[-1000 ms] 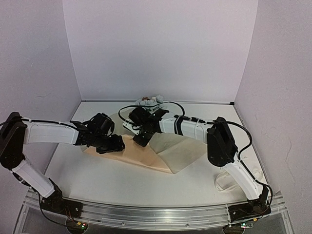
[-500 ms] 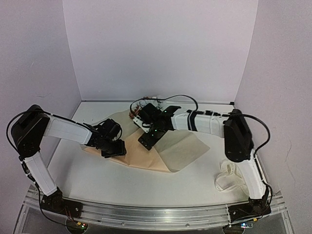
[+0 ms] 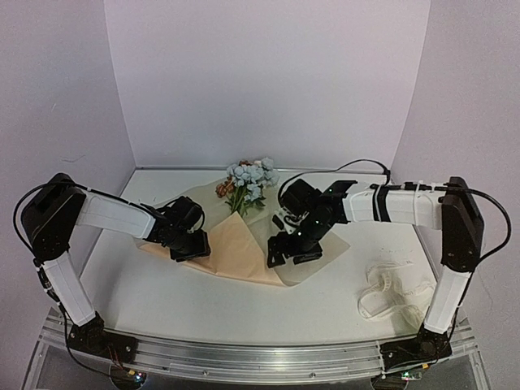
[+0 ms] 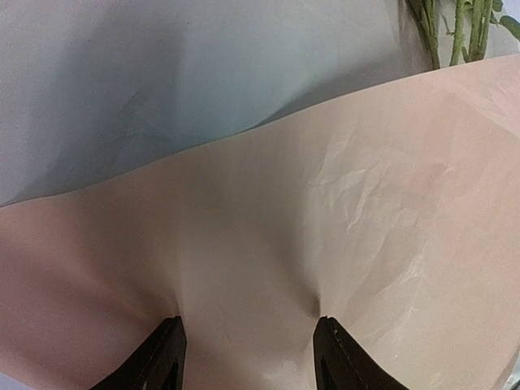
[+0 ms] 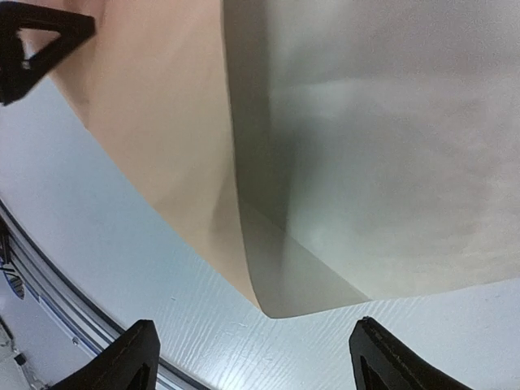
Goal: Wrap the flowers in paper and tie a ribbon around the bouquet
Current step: Move the 1/4-folded wrapping paper to the center of the board.
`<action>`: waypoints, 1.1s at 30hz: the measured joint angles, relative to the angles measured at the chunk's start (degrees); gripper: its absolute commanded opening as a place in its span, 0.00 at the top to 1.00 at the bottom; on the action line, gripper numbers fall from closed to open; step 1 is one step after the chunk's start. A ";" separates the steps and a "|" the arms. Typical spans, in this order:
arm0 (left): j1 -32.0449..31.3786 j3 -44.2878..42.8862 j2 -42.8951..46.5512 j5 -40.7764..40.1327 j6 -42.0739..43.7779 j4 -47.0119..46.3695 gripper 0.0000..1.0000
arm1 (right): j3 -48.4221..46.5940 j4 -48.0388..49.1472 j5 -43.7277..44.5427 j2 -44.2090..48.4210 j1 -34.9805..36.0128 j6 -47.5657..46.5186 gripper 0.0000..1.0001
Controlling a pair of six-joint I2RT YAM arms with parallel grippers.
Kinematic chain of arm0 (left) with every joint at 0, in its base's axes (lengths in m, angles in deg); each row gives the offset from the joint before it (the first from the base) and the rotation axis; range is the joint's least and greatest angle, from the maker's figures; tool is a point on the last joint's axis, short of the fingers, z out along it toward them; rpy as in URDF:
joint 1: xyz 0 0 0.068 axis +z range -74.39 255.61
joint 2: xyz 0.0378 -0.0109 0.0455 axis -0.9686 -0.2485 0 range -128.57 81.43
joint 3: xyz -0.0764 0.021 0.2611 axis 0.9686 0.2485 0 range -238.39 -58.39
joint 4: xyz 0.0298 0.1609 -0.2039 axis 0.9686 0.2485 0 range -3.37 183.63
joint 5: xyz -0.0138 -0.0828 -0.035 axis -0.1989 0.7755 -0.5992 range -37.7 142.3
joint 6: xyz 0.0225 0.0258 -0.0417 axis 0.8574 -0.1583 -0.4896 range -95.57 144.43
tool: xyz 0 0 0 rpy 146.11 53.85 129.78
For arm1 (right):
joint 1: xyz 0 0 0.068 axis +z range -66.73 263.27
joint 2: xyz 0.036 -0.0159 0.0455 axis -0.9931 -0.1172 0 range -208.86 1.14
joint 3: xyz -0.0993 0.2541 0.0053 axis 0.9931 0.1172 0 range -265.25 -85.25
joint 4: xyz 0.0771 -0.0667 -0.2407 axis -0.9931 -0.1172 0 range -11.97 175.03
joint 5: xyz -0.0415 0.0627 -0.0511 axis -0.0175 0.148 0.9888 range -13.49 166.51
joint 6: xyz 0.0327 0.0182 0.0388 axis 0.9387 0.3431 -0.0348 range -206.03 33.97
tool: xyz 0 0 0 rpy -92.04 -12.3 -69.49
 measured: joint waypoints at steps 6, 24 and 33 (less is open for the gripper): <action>-0.01 0.00 0.00 0.01 -0.46 -0.02 0.45 | 4.49 4.87 -3.89 -2.97 0.12 6.42 0.33; -2.41 3.05 2.16 -1.74 -2.56 -0.70 0.48 | 11.12 17.76 -8.46 -6.83 0.10 15.97 1.00; -14.06 6.76 6.29 -3.24 -8.45 1.88 0.48 | 21.49 17.58 -9.70 -0.22 -1.27 14.80 1.00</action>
